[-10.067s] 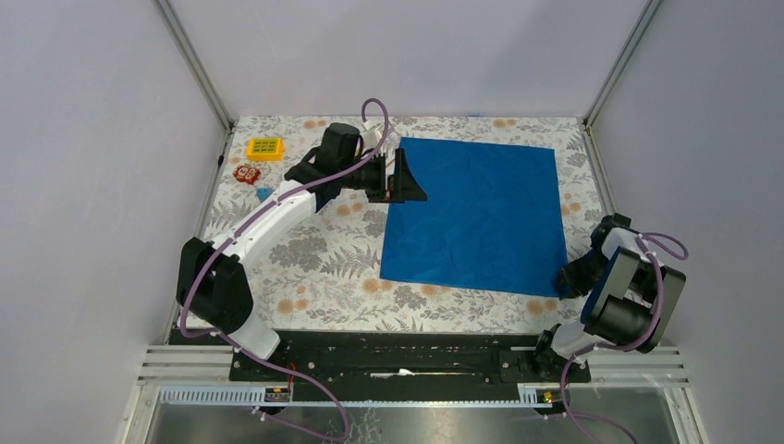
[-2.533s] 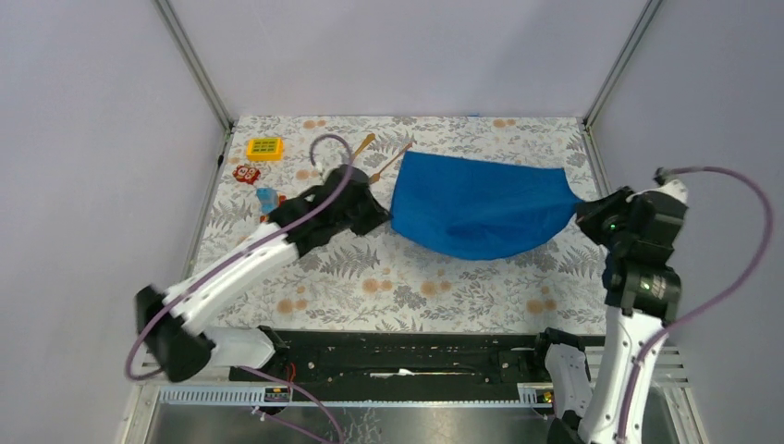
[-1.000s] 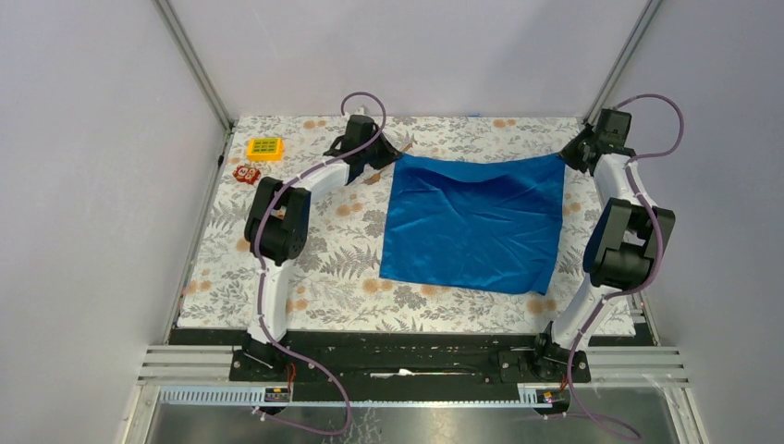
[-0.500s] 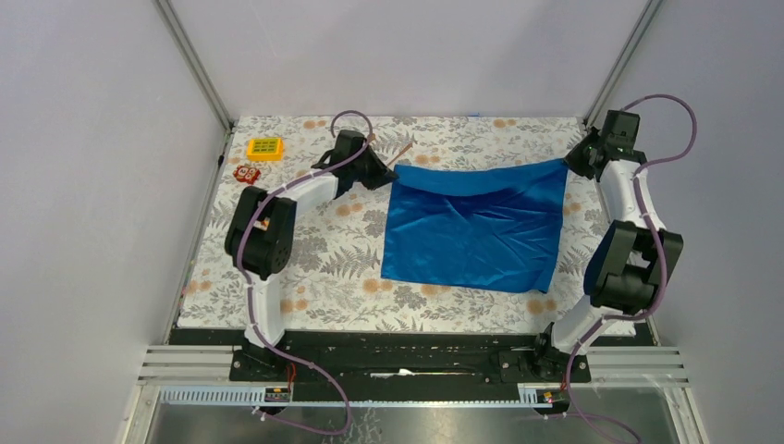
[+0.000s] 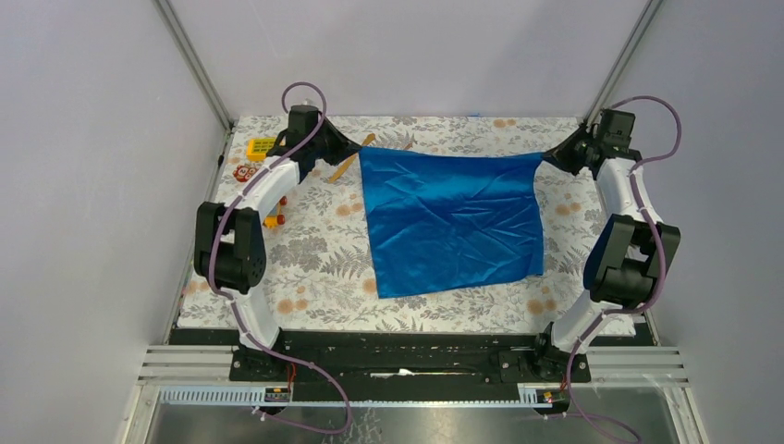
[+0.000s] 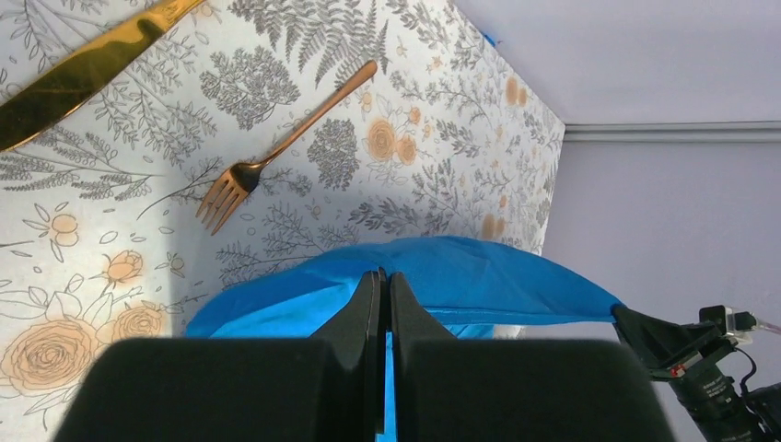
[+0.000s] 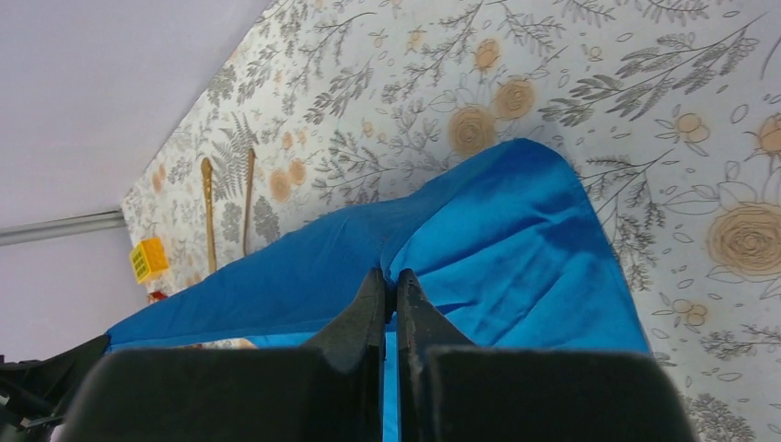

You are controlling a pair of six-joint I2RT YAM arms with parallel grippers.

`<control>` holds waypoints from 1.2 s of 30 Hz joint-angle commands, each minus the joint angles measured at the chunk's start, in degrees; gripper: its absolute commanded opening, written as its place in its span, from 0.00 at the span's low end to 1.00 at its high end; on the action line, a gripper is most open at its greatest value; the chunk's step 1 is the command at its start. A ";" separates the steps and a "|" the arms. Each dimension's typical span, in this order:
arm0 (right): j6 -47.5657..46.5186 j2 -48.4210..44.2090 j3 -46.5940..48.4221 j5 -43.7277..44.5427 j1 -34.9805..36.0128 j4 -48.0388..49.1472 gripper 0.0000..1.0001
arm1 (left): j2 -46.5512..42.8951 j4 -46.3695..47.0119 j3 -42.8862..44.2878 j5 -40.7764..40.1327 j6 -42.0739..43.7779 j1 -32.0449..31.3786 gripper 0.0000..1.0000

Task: Fold the napkin into a case and place the utensils inside
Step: Flatten the napkin at the center of the board.

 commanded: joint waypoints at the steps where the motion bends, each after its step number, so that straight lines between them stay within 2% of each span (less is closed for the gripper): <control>1: 1.49 -6.63 4.42 -0.86 0.43 -1.77 0.00 | -6.38 -1.61 5.59 2.07 3.57 -0.29 0.00; 5: 2.44 -17.37 5.99 1.90 0.43 -6.53 0.00 | -15.52 -1.75 5.59 2.89 5.41 -1.09 0.00; 10: 5.25 -35.53 3.06 4.96 0.43 -7.78 0.00 | -30.67 -1.57 4.02 1.29 9.42 -3.81 0.00; 17: 5.16 -48.78 11.99 7.36 0.43 -15.35 0.00 | -39.19 -7.27 12.04 4.18 11.01 -7.95 0.00; 22: 4.73 -53.94 19.26 9.88 0.44 -18.42 0.00 | -43.82 -11.94 18.81 3.01 12.47 -8.67 0.00; 27: 4.11 -56.36 22.76 12.74 0.43 -19.44 0.00 | -46.59 -12.76 20.78 1.11 12.37 -8.69 0.00; 32: 2.26 -56.30 18.18 17.44 0.43 -19.45 0.00 | -45.83 -10.44 16.61 -2.09 11.79 -8.69 0.00; 36: 0.92 -53.46 9.22 18.36 0.44 -15.91 0.00 | -43.18 -6.41 10.05 -5.24 11.78 -8.69 0.00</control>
